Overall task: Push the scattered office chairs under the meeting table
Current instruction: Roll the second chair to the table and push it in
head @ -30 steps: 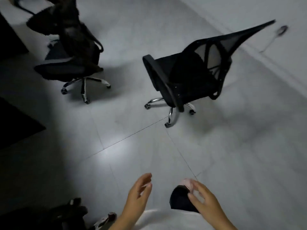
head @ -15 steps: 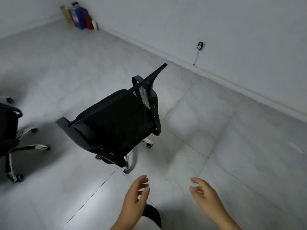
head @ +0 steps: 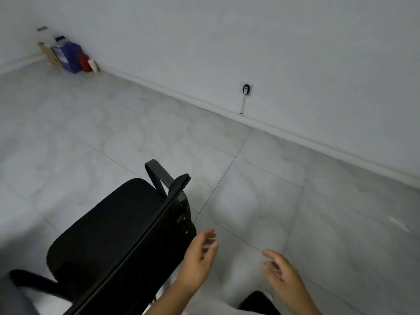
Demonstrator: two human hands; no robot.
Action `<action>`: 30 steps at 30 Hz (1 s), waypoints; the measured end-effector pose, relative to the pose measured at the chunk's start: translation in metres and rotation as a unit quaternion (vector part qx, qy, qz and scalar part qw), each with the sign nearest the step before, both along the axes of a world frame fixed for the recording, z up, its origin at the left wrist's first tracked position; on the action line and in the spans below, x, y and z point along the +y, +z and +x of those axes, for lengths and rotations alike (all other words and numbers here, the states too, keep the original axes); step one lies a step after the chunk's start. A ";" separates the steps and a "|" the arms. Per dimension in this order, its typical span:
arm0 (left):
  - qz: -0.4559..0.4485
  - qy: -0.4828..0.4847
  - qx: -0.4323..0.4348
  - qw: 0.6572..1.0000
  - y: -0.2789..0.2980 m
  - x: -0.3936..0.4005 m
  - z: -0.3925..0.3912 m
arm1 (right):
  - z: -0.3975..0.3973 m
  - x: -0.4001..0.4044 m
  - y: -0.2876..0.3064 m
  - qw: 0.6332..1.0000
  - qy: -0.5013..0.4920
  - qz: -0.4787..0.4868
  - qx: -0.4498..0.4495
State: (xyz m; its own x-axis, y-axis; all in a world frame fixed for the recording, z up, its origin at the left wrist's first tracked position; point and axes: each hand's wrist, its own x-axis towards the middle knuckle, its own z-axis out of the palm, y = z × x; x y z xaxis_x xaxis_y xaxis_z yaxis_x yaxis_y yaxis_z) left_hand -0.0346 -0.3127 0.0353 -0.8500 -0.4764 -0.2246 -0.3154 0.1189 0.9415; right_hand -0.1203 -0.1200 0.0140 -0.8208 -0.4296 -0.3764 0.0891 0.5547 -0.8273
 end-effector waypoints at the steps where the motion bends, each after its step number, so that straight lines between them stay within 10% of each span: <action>1: -0.001 0.004 0.000 1.000 -0.001 0.000 -0.016 | -0.015 -0.002 0.000 1.000 0.012 -0.002 0.003; 8: 0.006 0.188 -0.012 0.982 -0.021 0.026 -0.096 | -0.142 -0.021 0.000 0.980 0.199 0.020 0.005; 16: 0.004 0.459 -0.014 0.888 0.010 0.067 -0.107 | -0.220 -0.095 0.037 0.906 0.418 -0.021 0.067; 24: -0.208 0.642 -0.006 0.738 0.071 0.054 -0.036 | -0.104 -0.197 0.098 0.701 0.552 -0.292 0.346; 30: -0.360 0.634 -0.100 0.678 0.089 0.040 0.003 | -0.049 -0.237 0.100 0.591 0.598 -0.200 0.503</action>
State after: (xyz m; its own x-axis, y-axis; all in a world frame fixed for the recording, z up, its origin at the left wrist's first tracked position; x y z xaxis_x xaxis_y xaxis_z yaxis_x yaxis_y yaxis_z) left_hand -0.0313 -0.2723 0.1239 0.3574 -0.8426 0.4029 -0.7062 0.0386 0.7069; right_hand -0.1688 -0.3572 0.1139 0.4386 -0.8181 0.3719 -0.8172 -0.5352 -0.2138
